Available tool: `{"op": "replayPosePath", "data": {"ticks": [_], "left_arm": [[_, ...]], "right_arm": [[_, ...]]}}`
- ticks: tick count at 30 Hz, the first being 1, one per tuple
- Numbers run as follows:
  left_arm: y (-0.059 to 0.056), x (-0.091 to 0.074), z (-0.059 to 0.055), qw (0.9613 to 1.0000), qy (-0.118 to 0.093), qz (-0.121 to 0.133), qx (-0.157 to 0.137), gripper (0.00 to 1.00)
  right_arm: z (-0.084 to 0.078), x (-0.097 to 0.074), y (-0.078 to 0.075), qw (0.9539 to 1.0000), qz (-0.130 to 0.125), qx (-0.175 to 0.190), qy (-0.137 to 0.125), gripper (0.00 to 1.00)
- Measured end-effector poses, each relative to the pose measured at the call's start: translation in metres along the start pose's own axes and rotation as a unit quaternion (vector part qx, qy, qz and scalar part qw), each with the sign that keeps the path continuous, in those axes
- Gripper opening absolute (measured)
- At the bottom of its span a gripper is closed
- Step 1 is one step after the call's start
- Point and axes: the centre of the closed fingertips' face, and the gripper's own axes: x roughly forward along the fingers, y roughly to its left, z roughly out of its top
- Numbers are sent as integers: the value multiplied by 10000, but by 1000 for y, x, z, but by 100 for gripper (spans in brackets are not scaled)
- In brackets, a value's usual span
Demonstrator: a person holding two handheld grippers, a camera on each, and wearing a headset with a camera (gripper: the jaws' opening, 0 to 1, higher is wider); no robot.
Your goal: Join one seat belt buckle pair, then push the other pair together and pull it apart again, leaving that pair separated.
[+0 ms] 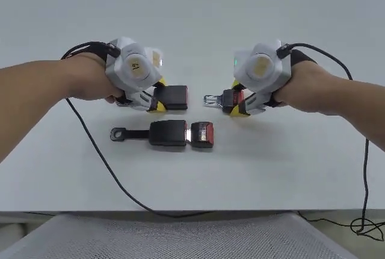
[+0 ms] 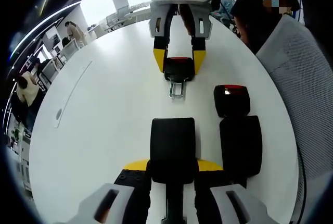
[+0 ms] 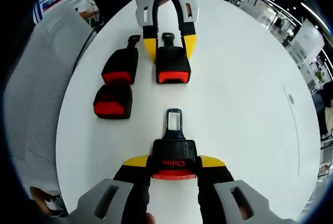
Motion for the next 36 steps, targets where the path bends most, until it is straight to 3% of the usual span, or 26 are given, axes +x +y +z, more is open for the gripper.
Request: {"op": "replayPosePath", "data": {"ticks": [14,26,36], "left_arm": [[-1,0,1,10000,6,32,-25,32],[-2,0,2,10000,5,26,10,32],[-1,1,3,9998,144,-3,120,33]], "right_arm": [[-47,-22,-1,9996,-47,153,250,32],[-49,-25,1,9994,20,113,326,32],[-49,-25,-2,9991,0,136,407,33]]}}
